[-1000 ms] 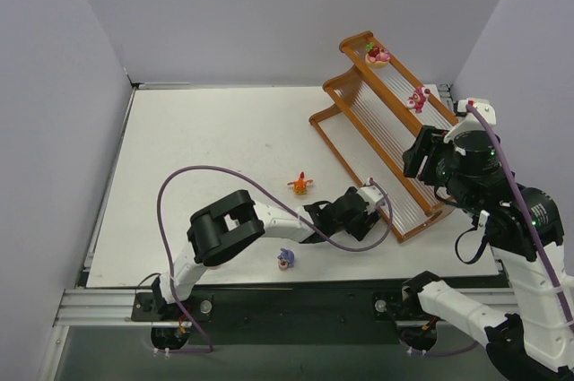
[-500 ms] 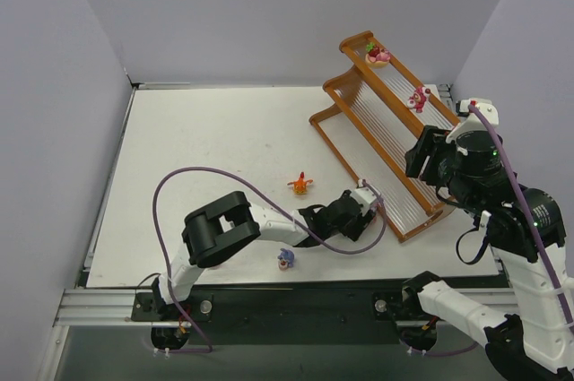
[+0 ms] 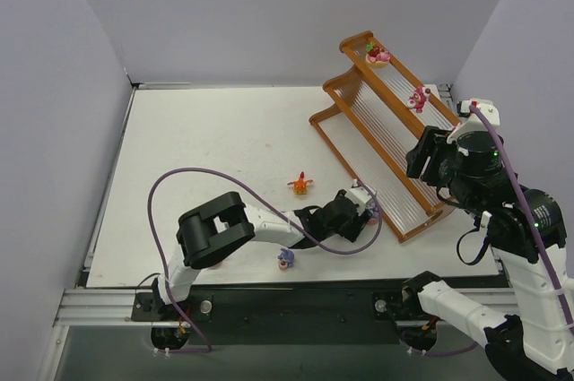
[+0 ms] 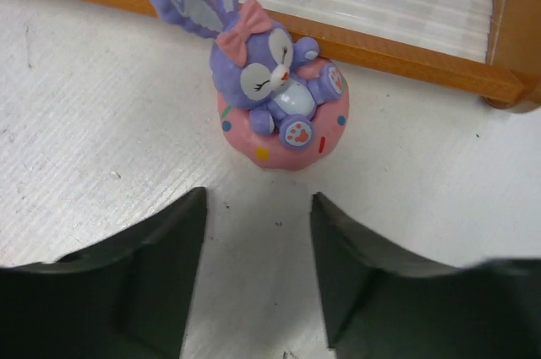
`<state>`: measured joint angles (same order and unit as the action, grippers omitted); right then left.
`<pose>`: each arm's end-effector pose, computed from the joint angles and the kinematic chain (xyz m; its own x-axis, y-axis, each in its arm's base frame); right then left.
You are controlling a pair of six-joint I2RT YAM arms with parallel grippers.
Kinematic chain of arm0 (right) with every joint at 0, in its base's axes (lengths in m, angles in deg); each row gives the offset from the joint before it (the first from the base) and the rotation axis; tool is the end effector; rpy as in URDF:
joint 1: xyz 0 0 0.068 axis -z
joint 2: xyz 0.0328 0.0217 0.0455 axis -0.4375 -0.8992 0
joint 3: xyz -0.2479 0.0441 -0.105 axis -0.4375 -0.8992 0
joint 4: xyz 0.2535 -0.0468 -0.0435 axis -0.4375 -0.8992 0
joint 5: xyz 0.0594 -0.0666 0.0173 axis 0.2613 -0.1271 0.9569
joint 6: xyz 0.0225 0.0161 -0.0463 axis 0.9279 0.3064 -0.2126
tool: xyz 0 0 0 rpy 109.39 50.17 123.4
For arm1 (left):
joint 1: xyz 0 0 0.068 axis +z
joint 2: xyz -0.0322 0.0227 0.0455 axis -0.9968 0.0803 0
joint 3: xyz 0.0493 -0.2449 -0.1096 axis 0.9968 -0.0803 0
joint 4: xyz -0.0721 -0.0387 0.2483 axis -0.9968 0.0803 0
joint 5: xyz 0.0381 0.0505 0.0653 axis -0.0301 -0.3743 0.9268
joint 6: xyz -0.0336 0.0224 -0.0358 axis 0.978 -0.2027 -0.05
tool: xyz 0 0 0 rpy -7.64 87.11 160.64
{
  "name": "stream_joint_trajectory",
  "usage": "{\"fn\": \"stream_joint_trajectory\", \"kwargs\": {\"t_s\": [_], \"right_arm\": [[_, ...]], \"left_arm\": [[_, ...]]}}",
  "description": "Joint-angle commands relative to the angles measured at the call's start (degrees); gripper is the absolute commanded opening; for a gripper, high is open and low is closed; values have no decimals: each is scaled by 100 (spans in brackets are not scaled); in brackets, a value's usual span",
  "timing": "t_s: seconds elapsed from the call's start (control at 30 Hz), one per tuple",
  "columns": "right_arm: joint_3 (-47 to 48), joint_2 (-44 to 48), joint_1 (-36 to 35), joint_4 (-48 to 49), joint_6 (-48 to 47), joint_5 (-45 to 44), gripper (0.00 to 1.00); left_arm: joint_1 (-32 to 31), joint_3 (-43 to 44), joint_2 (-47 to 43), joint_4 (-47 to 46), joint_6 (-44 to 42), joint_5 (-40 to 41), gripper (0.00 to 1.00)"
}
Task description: Place and organize the plastic toys onto the shelf
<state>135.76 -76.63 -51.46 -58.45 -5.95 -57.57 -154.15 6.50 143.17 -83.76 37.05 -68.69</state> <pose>0.1219 0.0482 0.4856 -0.3055 0.2306 -0.9239 -0.0971 0.9576 0.2712 0.1681 -0.4093 0.1392 -0.4023 0.3155 -0.8594 0.7520 0.6493 -0.1136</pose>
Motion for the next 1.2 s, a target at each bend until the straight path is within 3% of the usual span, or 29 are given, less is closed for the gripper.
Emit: {"fn": "stream_joint_trajectory", "kwargs": {"t_s": [0.0,0.07,0.37,0.53,1.17], "right_arm": [[154,1,38,-81,-78,-147,54],[136,10,47,-81,-78,-156,54],[66,10,82,-81,-104,-156,54],[101,-7,91,-99,-113,-147,54],[66,-42,108,-125,-104,-68,54]], "left_arm": [[-24,11,-404,-279,298,-73,71],[-24,-42,-413,-428,404,-196,78],[-7,485,281,-543,651,-108,85],[28,696,536,-622,519,-266,93],[81,987,967,-455,97,401,95]]}}
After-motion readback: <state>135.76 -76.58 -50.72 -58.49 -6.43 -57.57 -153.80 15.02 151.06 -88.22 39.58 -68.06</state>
